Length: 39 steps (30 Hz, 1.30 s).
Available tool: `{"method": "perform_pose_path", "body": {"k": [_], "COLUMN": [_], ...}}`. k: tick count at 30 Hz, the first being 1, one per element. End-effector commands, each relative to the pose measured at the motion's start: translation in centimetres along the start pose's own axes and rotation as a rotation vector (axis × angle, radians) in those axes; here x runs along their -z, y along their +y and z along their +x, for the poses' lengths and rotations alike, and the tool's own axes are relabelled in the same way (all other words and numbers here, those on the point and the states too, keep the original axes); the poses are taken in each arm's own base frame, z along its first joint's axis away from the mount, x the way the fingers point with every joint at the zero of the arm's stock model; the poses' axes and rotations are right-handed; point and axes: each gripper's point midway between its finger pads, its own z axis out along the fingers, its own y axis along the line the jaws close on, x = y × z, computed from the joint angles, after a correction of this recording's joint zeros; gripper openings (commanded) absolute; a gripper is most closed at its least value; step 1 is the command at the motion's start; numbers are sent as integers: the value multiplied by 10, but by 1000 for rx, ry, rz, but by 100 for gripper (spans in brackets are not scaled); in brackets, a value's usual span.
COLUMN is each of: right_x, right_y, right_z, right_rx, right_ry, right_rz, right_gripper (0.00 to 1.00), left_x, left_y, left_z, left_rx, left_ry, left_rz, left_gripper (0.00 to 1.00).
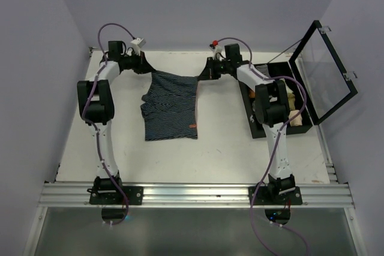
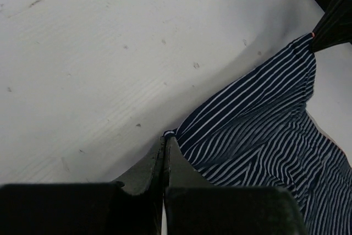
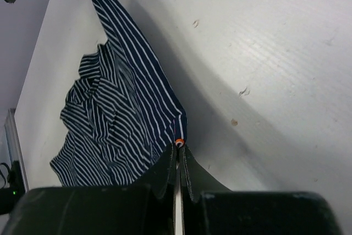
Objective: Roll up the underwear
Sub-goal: Fold the underwear
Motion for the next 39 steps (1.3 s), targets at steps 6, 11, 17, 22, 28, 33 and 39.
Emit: {"method": "perform_pose_path", "body": {"k": [6, 11, 17, 22, 28, 33, 39], "right_x": [45, 59, 69, 76, 82, 92, 101], "right_y": [94, 122, 146, 152, 159, 170, 182], "right_z": [7, 44, 105, 136, 160, 156, 174], "right_rx": [292, 408, 554, 633, 678, 714, 769], "right_ry": [26, 97, 218, 260, 283, 265, 286], "right_rz": [-174, -189, -220, -227, -246, -256, -303], "right_gripper": [0, 0, 0, 0, 0, 0, 0], "left_x": [76, 104, 128, 147, 161, 168, 177], "left_y": [-106, -141, -171, -191, -205, -214, -230], "left_z": [-20, 26, 85, 131, 156, 148, 171], "left_rx": [-315, -409, -468, -475, -496, -512, -513], "left_ry": [-78, 11, 137, 218, 251, 230, 268], "left_rz": [126, 151, 214, 237, 251, 253, 323], "left_gripper": [0, 0, 0, 0, 0, 0, 0]}}
